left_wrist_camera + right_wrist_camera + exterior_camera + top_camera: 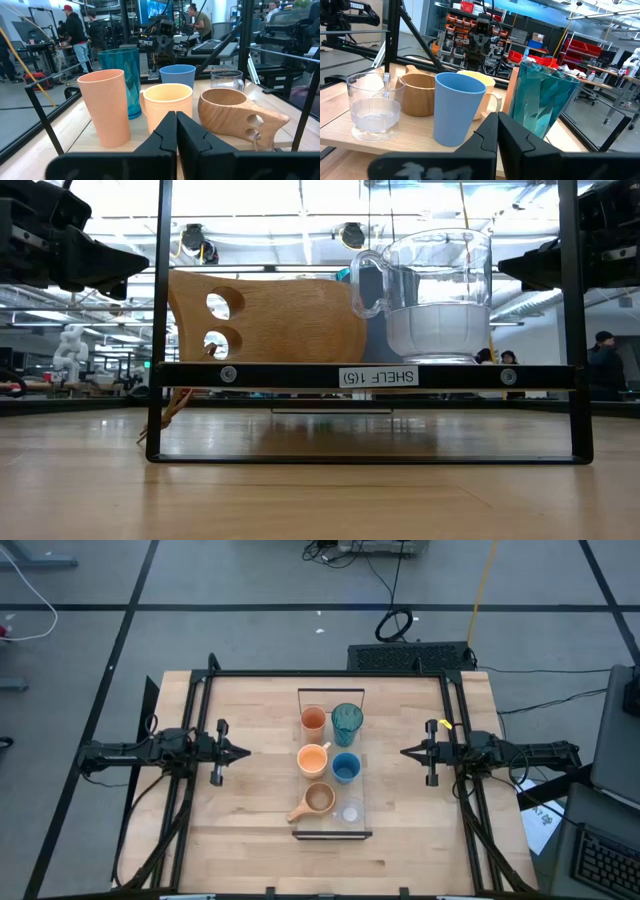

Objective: Stack small to large cups/mugs on shelf
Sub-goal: Return to Home Position

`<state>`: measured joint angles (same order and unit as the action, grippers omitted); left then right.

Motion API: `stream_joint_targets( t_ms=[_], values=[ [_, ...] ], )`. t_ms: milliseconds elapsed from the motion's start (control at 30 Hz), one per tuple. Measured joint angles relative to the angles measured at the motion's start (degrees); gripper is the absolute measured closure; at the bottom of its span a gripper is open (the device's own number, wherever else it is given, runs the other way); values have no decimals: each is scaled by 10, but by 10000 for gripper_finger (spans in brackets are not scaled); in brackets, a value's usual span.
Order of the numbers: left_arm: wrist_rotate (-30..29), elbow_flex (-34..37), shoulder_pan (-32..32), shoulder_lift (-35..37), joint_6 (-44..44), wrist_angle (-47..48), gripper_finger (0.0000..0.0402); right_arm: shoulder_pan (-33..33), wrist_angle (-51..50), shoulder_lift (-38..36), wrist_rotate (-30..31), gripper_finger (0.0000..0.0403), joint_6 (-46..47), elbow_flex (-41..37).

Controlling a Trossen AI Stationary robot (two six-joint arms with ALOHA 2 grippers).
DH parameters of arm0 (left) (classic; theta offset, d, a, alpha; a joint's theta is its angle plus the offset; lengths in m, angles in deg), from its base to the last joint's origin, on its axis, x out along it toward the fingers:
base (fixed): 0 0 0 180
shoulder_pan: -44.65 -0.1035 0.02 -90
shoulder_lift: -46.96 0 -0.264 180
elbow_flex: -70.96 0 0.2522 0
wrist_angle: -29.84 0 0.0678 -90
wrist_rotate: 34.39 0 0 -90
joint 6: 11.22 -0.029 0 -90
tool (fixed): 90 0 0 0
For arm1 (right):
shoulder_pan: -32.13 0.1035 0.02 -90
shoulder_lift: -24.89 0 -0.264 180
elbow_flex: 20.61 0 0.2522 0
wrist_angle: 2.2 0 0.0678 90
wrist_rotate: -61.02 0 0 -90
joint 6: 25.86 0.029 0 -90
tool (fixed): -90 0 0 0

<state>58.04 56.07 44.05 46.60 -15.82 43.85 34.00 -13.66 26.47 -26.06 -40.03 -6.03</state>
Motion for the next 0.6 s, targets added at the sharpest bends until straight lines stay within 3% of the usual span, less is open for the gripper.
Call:
stream_joint_targets(
  t_ms=[600],
  values=[
    [0, 0, 0, 0, 0, 0, 369, 0, 0, 0, 0, 403, 0, 0]
  ],
)
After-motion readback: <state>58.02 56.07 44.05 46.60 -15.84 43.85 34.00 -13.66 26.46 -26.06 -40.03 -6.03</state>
